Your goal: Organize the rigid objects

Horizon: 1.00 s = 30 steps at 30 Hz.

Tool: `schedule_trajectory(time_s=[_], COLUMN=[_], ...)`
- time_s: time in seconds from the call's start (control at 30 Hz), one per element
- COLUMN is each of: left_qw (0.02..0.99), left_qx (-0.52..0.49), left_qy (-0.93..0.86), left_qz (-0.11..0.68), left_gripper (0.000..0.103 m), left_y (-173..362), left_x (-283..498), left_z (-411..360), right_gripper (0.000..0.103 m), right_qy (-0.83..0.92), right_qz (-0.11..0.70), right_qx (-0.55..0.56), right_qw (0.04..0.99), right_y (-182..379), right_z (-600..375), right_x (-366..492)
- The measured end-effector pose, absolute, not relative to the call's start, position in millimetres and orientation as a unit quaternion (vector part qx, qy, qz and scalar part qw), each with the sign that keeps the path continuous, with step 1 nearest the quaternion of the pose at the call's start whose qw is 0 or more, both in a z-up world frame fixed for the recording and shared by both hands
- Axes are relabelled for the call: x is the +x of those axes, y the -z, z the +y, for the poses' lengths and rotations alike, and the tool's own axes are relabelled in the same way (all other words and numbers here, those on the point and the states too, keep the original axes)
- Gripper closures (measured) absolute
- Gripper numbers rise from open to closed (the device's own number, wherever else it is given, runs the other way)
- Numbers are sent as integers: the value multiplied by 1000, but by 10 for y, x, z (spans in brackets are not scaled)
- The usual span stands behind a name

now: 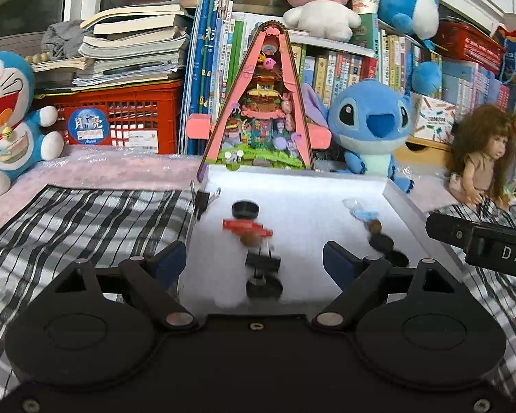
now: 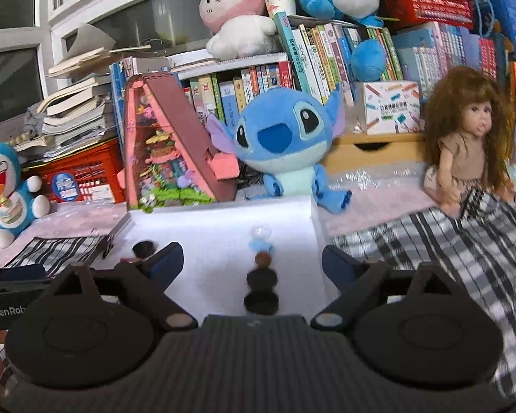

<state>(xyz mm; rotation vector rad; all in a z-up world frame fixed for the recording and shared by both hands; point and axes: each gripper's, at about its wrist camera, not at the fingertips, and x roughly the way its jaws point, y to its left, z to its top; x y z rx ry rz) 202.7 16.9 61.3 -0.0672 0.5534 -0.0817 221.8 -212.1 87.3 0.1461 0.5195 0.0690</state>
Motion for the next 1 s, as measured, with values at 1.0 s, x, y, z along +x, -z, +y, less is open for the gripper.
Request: schedule_trajectory(time_s=[1.0], left_qw=[942], left_qx=[-13], left_qy=[-17], left_qz=[334], left_gripper=[12], left_y=[15], left_x=[1688], left_z=[251], right_gripper=[1], right_qy=[-24], right_qz=[333], right_qx=[28], right_qw=[942], right_y=[-212], right_z=[-2013], right_x=[1740])
